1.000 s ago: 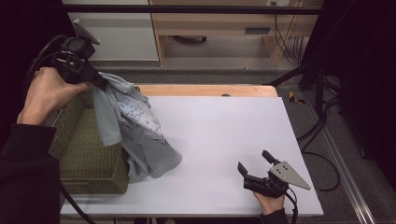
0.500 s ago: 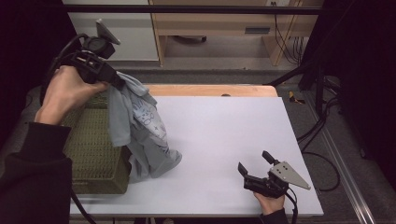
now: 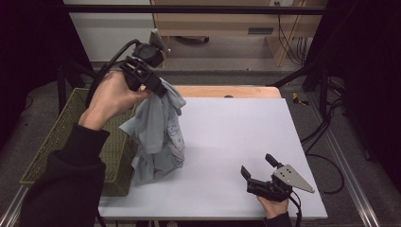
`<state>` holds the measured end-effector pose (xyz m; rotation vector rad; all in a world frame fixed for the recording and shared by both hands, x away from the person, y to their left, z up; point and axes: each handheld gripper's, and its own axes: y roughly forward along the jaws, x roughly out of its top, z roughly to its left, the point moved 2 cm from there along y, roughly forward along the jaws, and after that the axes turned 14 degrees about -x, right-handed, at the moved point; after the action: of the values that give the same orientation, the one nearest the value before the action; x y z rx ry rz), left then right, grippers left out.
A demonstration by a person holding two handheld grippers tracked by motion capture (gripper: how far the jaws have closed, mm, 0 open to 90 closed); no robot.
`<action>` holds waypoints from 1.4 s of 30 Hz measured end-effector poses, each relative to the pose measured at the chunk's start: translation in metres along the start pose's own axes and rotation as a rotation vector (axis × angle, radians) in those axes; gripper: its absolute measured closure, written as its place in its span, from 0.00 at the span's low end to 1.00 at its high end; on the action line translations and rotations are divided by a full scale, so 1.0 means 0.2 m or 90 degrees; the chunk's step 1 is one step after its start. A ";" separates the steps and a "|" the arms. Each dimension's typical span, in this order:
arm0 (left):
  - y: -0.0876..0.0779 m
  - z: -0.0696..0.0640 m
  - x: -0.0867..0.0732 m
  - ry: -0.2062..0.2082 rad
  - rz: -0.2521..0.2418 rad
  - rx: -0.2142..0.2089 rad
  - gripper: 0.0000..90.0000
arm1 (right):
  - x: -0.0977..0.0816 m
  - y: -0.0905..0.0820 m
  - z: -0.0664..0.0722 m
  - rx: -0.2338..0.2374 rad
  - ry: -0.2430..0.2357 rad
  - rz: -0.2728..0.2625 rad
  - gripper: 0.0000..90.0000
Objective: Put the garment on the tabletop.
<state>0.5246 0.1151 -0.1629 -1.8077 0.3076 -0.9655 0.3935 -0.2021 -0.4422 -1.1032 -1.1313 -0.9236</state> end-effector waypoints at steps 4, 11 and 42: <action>0.04 -0.05 0.03 0.020 0.000 -0.007 0.89 | 0.00 0.00 0.00 0.002 0.003 -0.001 0.04; 0.09 -0.15 0.09 0.054 0.003 -0.023 0.89 | 0.00 0.00 -0.01 -0.001 -0.004 -0.001 0.04; 0.40 -0.19 0.04 0.098 -0.015 -0.084 0.88 | 0.00 -0.01 0.00 0.006 0.004 0.003 0.04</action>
<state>0.5192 0.0492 -0.2226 -1.8622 0.4550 -1.1269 0.3916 -0.2020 -0.4413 -1.0939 -1.1272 -0.9162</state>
